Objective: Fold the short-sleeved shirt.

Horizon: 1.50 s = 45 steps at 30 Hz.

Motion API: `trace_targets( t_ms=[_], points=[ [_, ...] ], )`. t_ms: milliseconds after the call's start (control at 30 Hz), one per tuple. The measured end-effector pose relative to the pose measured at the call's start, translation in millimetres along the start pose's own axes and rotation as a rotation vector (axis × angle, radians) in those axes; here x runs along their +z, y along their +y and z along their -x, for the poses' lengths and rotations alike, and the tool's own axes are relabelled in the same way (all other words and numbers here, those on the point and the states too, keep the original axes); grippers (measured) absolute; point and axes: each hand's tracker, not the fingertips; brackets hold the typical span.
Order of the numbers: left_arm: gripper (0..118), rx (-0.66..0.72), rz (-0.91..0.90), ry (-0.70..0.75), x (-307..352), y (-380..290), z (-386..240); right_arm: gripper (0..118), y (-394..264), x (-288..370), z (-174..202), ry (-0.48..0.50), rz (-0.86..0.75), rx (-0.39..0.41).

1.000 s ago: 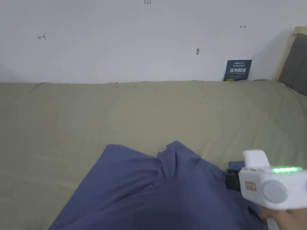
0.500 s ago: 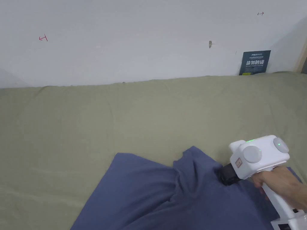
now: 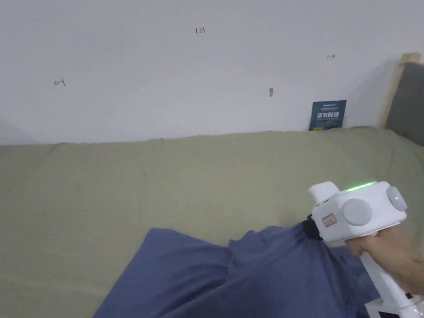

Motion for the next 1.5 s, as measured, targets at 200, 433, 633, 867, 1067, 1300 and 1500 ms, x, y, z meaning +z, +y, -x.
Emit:
trace_targets(
  t_ms=[200,433,633,867,1067,1300,1500],
  points=[
    [5,0.021,-0.127,-0.032,43.1,17.5,-10.1,1,-32.1,99.1,3.5,0.017,-0.162,-0.026],
    [5,-0.018,-0.320,-0.096,106.5,73.4,-40.8,1,-47.3,226.3,-2.1,-0.024,-0.357,-0.025],
    [5,-0.095,-0.505,-0.069,184.3,139.1,-79.7,1,-31.1,321.6,-10.4,-0.082,-0.527,-0.076],
    [5,-0.107,-0.604,-0.003,261.3,205.3,-106.7,1,-0.2,382.0,-36.7,-0.141,-0.623,-0.126],
    [5,-0.084,-0.607,0.026,276.5,241.7,-114.0,1,28.3,384.8,-54.0,-0.174,-0.620,-0.177],
    [5,-0.060,-0.573,0.059,260.6,267.2,-116.6,1,60.2,365.3,-70.3,-0.141,-0.618,-0.236],
    [5,-0.084,-0.573,0.099,233.1,290.7,-130.8,1,106.5,340.0,-86.4,-0.138,-0.613,-0.262]
  ],
)
